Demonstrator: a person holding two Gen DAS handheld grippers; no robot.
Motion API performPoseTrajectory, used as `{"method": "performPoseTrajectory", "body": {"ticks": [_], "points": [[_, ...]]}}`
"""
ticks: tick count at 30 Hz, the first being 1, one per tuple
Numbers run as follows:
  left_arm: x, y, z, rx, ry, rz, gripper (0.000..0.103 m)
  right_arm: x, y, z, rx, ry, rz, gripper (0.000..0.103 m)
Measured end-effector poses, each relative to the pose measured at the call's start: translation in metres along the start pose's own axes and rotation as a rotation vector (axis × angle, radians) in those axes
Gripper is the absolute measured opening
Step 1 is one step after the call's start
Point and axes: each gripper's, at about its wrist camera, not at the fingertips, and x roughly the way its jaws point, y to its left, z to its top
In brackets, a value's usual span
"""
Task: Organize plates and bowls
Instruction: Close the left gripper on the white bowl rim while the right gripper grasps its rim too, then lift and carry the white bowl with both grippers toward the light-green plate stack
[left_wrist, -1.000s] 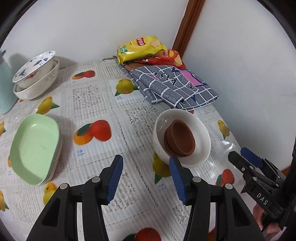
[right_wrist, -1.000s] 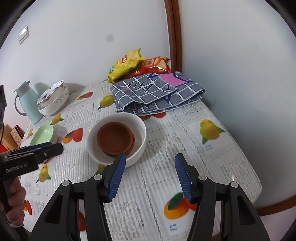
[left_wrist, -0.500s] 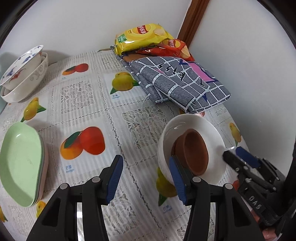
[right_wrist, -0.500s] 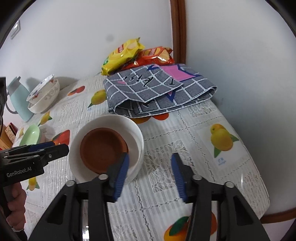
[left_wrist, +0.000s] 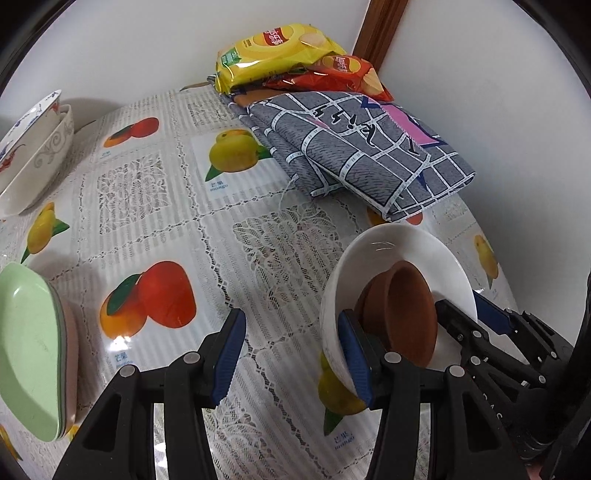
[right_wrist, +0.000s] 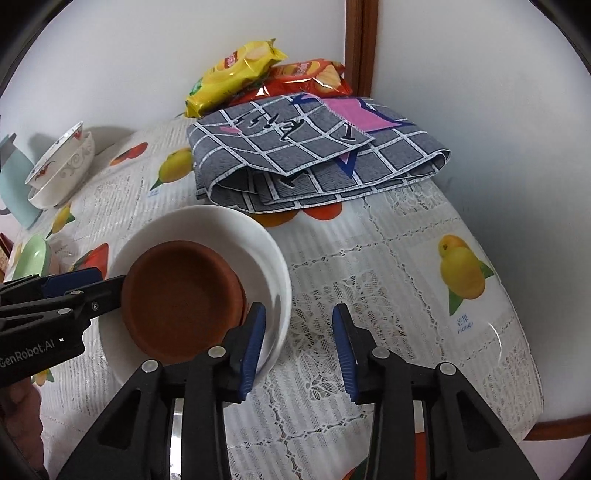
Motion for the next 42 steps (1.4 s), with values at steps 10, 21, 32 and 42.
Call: {"method": "performPoseTrajectory", "body": {"ticks": [10, 21, 32, 42], "points": [[0.019, -0.001, 0.008, 0.028, 0.046, 0.015, 0.05, 0.01, 0.0, 0.005, 0.006, 0.026, 0.008, 0.037], [0.024, 0.002, 0.011, 0.02, 0.033, -0.032, 0.044, 0.008, 0.001, -0.001, -0.006, -0.034, 0.047, 0.033], [0.024, -0.007, 0.012, 0.041, 0.009, -0.118, 0.012, 0.008, 0.004, -0.002, 0.037, -0.053, 0.099, 0.014], [0.018, -0.005, 0.01, 0.027, -0.014, -0.125, 0.011, 0.007, 0.002, -0.002, 0.082, -0.046, 0.107, 0.012]]}}
